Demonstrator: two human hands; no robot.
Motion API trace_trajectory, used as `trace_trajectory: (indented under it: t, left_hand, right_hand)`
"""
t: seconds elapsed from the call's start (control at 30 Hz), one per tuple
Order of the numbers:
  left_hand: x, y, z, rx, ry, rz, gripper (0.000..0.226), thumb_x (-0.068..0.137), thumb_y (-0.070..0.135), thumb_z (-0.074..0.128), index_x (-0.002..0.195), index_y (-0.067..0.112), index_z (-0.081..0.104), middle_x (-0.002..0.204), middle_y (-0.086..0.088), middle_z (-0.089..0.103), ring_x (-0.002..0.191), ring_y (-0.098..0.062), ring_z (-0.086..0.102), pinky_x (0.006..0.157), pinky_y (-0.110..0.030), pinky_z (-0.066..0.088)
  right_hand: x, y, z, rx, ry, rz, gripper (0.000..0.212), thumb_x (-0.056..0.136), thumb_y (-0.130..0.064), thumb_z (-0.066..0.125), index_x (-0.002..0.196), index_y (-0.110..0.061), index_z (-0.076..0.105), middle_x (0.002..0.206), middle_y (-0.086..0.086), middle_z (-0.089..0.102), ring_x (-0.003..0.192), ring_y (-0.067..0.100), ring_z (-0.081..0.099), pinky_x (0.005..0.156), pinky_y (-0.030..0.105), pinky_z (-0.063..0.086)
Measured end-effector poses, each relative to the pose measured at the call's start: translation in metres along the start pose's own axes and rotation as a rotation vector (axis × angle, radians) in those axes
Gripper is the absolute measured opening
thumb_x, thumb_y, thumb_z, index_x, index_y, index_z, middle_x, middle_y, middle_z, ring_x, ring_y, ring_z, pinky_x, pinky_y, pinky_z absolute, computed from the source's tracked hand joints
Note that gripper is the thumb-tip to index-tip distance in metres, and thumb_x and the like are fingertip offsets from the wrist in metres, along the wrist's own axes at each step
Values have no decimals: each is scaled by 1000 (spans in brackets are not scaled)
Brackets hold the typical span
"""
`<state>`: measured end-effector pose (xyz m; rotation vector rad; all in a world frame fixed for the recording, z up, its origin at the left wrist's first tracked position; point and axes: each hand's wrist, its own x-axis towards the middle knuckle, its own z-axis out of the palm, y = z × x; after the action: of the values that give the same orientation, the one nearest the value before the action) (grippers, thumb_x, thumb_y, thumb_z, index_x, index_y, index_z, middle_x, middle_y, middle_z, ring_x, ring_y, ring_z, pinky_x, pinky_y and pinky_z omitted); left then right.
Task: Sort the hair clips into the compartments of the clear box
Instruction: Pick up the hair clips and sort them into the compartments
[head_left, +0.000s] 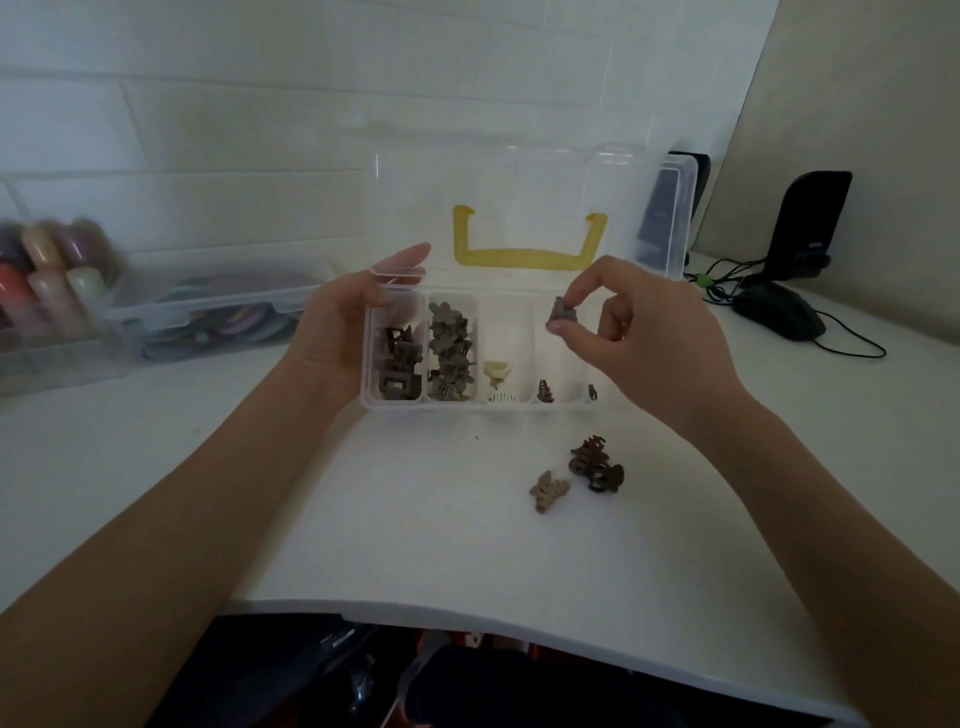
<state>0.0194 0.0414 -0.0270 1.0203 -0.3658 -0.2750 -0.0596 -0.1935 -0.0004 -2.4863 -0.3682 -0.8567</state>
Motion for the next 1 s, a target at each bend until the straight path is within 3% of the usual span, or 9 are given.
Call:
trace_trajectory:
  t: [0.1, 0.23, 0.37, 0.47, 0.53, 0.63, 0.77, 0.87, 1.0]
  left_hand:
    - [0, 1, -2, 8, 20, 15, 70, 26, 20, 74, 97, 20, 75, 95, -6, 52, 91, -26, 52, 77, -37, 53]
    - [-1, 2, -1, -20, 6, 10, 55, 44, 11, 64, 97, 22, 75, 93, -6, 52, 89, -25, 52, 74, -36, 55]
    - [-2, 1, 0, -2, 5, 11, 60, 36, 14, 70, 96, 23, 76, 93, -6, 55, 86, -24, 59, 70, -37, 56]
    - [-2, 2, 1, 2, 7, 22, 71, 22, 23, 76, 94, 21, 76, 86, -5, 63, 77, -23, 67, 66, -36, 56]
    - [-2, 2, -1, 1, 13, 29, 68, 26, 21, 74, 94, 21, 76, 81, -4, 67, 75, -22, 67, 66, -35, 56]
    - [-3, 2, -2, -17, 53, 36, 49, 51, 11, 53, 94, 21, 76, 78, -3, 69, 73, -21, 68, 67, -33, 55]
    - [-4, 3, -3, -10, 49, 62, 52, 47, 11, 56, 93, 21, 76, 82, 0, 71, 79, -21, 67, 73, -36, 55]
    - [-5, 3, -2, -19, 56, 65, 50, 50, 12, 52, 92, 20, 76, 80, 0, 71, 76, -19, 68, 70, -34, 55]
    - [-4, 3, 1, -23, 46, 62, 53, 46, 11, 51, 92, 20, 76, 81, -1, 71, 76, -20, 68, 70, -33, 55]
  right_hand:
    - [-1, 1, 0, -104, -58, 1, 10, 83, -41, 62, 84, -33, 55, 44, -7, 47, 42, 8, 43, 48, 23, 33]
    - [-2, -1, 2, -166, -89, 5, 11, 87, -42, 56, 93, -35, 62, 46, -10, 45, 48, 4, 45, 49, 23, 33]
    - [-3, -3, 2, -176, -113, 7, 21, 87, -46, 54, 105, -39, 61, 48, -11, 46, 50, 2, 44, 52, 21, 34]
    - [-3, -4, 2, -142, -92, -2, 14, 86, -44, 56, 95, -37, 64, 47, -10, 47, 48, 4, 45, 51, 23, 34]
    - [-2, -6, 0, -27, -115, -47, 10, 84, -40, 62, 82, -32, 67, 43, -8, 47, 42, 10, 41, 50, 23, 33]
    - [-4, -13, -5, 256, -428, -132, 8, 79, -32, 70, 76, -25, 71, 40, -4, 41, 39, 10, 28, 46, 17, 28]
    - [-6, -16, -12, 284, -920, -99, 10, 77, -33, 71, 82, -25, 73, 41, -5, 37, 40, 13, 25, 45, 13, 26]
    - [-4, -11, -19, 247, -1031, -5, 8, 77, -33, 72, 85, -29, 72, 43, -3, 37, 42, 14, 28, 46, 20, 27]
    - [-4, -9, -17, 204, -1048, 33, 2, 78, -29, 72, 80, -28, 71, 42, -5, 39, 40, 11, 31, 45, 19, 27]
